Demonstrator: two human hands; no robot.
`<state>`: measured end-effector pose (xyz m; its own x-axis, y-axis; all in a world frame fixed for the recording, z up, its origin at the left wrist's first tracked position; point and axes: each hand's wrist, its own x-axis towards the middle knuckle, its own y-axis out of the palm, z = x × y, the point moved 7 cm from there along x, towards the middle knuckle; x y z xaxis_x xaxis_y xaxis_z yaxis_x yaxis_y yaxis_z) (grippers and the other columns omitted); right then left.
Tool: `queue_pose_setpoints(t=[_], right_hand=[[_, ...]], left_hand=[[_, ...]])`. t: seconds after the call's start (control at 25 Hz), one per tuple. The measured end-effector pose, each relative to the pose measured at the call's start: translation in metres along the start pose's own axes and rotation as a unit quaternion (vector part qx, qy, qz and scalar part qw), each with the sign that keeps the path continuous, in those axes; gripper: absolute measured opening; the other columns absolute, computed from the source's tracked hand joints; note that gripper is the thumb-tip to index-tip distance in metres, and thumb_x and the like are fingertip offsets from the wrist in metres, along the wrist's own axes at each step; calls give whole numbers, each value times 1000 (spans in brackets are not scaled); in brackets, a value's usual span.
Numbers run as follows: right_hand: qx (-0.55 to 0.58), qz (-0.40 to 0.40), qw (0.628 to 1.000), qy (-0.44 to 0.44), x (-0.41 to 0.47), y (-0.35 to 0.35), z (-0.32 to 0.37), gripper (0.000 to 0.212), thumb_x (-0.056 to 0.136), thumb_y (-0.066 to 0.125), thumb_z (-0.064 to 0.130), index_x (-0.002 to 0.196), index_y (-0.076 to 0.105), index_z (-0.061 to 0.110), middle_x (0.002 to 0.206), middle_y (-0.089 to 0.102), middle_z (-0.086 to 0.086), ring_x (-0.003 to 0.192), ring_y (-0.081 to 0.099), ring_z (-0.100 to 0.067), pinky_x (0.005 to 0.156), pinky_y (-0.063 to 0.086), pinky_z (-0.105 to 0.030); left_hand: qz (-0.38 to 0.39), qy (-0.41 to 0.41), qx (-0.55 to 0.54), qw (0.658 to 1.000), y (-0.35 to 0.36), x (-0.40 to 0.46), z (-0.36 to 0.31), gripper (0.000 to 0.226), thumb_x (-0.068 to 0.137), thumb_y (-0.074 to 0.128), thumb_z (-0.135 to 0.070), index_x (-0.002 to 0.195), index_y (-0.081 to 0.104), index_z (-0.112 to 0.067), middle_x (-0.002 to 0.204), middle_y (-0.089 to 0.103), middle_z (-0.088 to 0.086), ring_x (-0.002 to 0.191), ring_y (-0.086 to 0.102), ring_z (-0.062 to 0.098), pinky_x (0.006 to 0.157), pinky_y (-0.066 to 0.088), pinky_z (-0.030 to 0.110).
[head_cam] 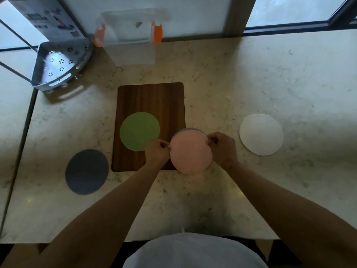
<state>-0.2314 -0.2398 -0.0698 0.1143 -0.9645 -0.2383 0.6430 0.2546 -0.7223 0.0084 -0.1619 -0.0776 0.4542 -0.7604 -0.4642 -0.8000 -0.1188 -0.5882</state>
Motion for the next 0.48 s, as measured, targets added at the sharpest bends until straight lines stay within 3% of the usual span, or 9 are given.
queue_pose_setpoints(t=[0.16,0.32,0.48], right_hand=[[9,0,1000,4,6,7,-2,14,88,65,19,100,72,18,97,73,-4,88,64,-18,81,49,-28],[22,5,1000,20,9,12,-7,15,89,65,21,102,71,18,99,71,-4,88,64,-17,80,48,-26],[7,-9,999,35,3,14,-10,19,90,63,27,104,68,15,102,64,-6,87,60,-19,77,47,-27]], left_hand=[[-23,-6,19,1000,3,6,-2,13,83,66,-10,74,69,-18,83,73,10,79,68,27,77,58,46],[-43,-16,38,998,4,9,2,9,84,65,-13,87,73,-12,93,73,8,81,61,19,75,47,31],[-53,8,61,997,8,6,-1,16,86,63,-14,97,71,-7,96,72,10,78,56,17,72,39,27]])
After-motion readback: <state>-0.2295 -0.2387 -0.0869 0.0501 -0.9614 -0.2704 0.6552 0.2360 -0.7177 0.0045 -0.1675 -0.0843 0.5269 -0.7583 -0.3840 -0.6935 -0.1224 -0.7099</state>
